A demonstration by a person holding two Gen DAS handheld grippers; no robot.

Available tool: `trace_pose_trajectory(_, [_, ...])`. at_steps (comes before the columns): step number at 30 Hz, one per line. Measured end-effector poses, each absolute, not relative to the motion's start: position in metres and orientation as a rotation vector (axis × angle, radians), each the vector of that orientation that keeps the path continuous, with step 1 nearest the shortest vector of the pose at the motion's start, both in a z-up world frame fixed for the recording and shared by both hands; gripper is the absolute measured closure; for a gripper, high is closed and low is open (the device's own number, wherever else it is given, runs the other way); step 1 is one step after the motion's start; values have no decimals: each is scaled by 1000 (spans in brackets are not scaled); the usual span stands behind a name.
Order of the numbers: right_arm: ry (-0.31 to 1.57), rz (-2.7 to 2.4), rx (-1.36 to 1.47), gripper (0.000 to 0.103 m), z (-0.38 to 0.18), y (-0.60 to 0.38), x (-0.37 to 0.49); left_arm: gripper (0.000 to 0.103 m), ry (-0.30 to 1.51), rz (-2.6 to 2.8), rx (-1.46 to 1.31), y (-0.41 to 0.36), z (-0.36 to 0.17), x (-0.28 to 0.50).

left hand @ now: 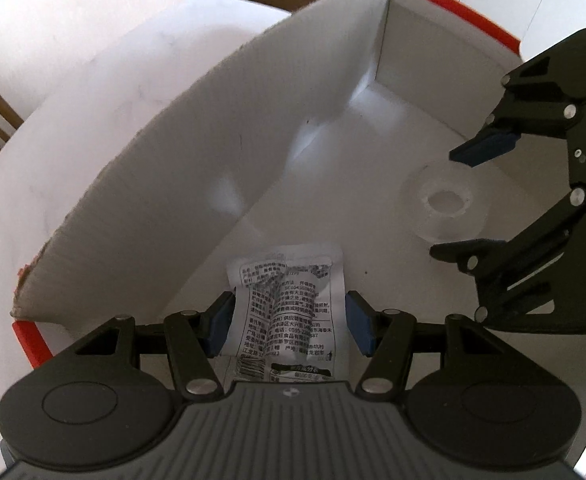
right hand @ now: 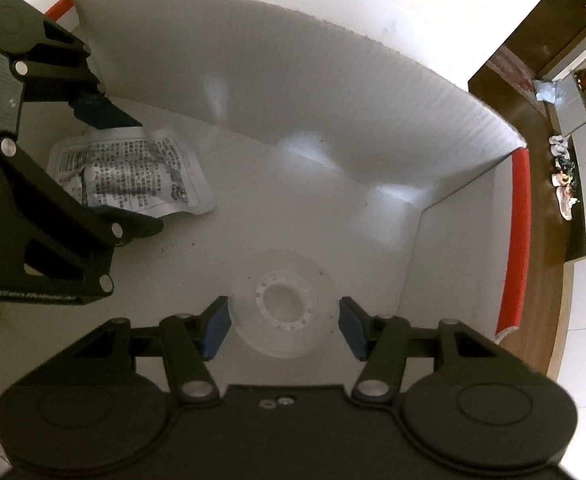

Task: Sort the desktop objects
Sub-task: 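Lower the sachet onto the box floor and open the left gripper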

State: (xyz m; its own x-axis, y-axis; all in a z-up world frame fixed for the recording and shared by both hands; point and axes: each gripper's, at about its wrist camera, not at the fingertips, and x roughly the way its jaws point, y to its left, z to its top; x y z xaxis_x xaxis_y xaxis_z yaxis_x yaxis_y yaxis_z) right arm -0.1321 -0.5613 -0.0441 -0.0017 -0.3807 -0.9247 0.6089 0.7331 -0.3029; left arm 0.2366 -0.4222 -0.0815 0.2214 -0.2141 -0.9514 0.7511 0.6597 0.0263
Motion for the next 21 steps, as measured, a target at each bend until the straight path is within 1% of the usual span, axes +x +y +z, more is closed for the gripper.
trace_pose_trajectory(8, [1381,-790,232,44,-53,-554,-137,45,1197,-733,589,-423,-83,233])
trace_pose_trajectory(12, [1366,-786,237,44,-51,-547,-142,45,1175,-742,559,-415,-77,228])
trace_pose_trajectory(20, [1272,-768,252,44,-30,-533,-159,45,1095,-761,453,-383,-51,215])
trace_pose_trajectory(21, [1263,-765,249,44,-25,-536,-154,45,1084,-761,442,-393,-41,218])
